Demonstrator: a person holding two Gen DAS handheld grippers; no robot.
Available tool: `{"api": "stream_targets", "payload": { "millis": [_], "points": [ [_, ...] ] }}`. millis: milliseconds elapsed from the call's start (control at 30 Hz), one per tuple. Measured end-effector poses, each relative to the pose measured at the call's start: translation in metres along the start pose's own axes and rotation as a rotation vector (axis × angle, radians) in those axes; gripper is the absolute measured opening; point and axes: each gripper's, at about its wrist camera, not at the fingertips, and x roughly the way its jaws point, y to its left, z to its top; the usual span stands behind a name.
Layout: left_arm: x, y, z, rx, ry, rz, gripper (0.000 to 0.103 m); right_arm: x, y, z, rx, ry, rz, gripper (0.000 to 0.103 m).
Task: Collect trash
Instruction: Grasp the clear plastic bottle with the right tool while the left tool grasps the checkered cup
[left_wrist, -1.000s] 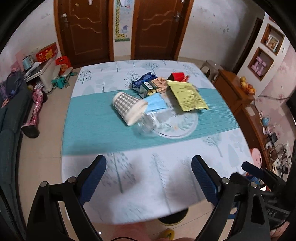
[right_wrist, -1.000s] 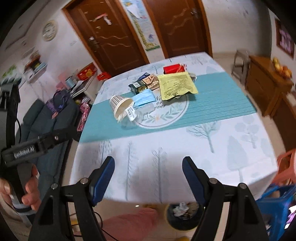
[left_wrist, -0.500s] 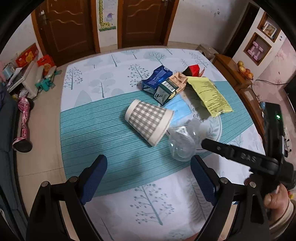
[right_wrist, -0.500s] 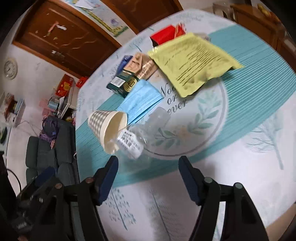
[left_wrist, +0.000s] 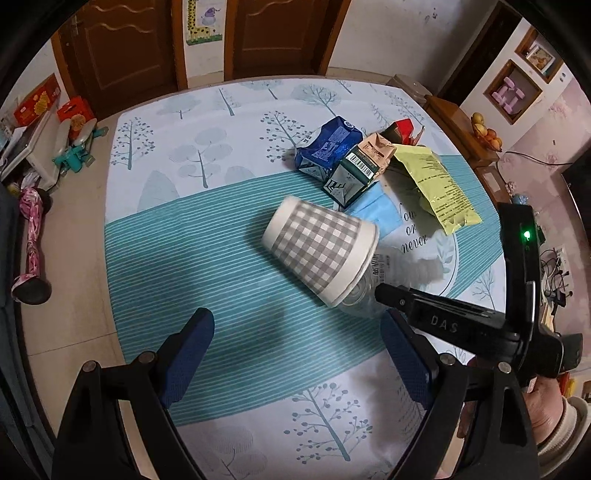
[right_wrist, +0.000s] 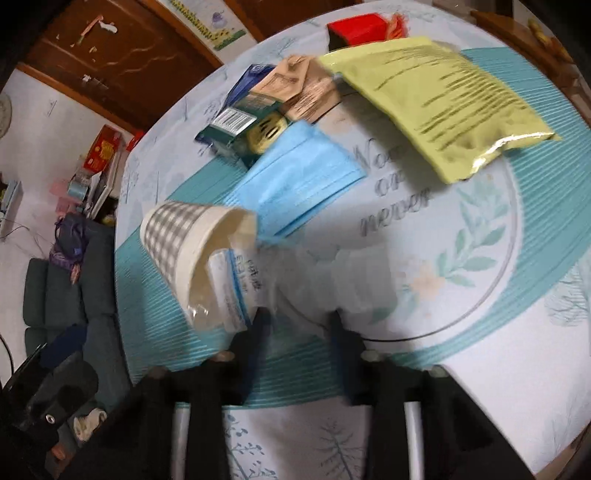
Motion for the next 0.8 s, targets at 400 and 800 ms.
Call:
{"api": "stream_targets", "payload": {
  "millis": [400, 800],
  "points": [
    [0.038, 0.014, 0.025, -0.146, 0.077, -0.142, 0.09, -0.027, -0.011, -0.005, -0.035, -0.108, -0.012, 0.028],
    [0.082, 0.007, 0.05, -0.272, 0.114, -0.157, 0.09, -0.046, -0.041, -0.009, 0.027, -0.131, -0.026, 0.028]
  ]
}}
